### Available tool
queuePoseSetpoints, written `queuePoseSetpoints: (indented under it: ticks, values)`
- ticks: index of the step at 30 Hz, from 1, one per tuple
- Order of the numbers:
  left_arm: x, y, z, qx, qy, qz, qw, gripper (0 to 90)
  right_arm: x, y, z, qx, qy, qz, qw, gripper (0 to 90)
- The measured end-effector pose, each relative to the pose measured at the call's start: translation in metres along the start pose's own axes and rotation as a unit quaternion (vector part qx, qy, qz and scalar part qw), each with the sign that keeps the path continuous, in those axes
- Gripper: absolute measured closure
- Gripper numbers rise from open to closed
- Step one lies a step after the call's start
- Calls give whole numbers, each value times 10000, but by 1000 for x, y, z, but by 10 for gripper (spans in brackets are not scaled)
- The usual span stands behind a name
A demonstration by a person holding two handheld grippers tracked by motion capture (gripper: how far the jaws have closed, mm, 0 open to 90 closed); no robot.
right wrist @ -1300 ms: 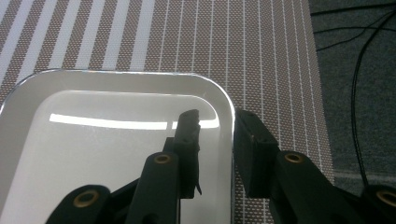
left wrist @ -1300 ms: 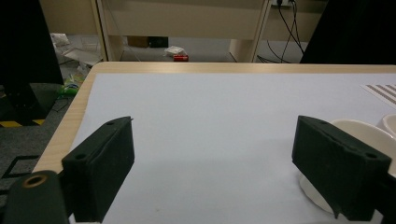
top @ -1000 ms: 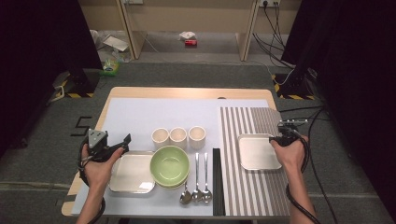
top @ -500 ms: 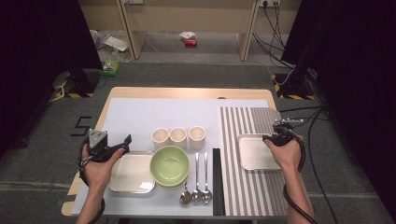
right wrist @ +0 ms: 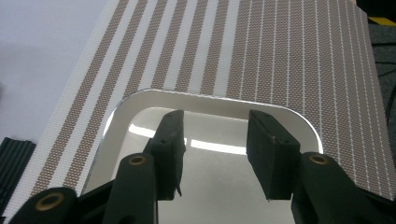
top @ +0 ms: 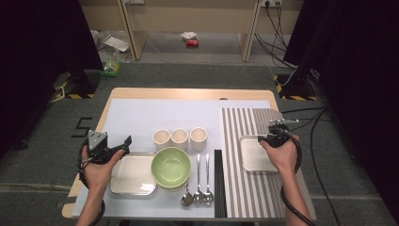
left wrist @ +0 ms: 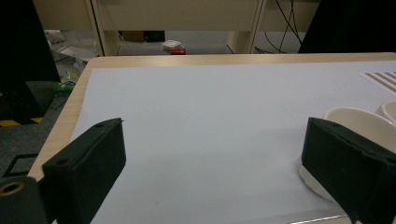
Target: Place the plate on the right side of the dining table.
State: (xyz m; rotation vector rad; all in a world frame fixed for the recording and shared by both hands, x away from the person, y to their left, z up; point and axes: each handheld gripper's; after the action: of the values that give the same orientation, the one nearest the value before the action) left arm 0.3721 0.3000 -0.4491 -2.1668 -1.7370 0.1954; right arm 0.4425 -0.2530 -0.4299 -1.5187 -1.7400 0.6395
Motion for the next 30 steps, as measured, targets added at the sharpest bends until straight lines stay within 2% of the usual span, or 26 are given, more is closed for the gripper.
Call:
queuePoseSetpoints:
  ticks: [15,30]
  values:
    - [-1,1,0,51,55,8,10000,59,19,-2,1,31,-127,-159,9998,582]
    - [-1,1,0,30,27,10,10000,60,39,2,1,130,-256,-270,9992,594]
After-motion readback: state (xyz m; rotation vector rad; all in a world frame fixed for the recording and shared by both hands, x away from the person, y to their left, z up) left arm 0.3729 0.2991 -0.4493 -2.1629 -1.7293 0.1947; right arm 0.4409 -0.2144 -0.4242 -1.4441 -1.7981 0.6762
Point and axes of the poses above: each handheld gripper's, and its own axes: y roughly forward along the jaws, z roughly out of its underside, x roughly to its left, and after that the axes turned 12 degrees about y, right-handed
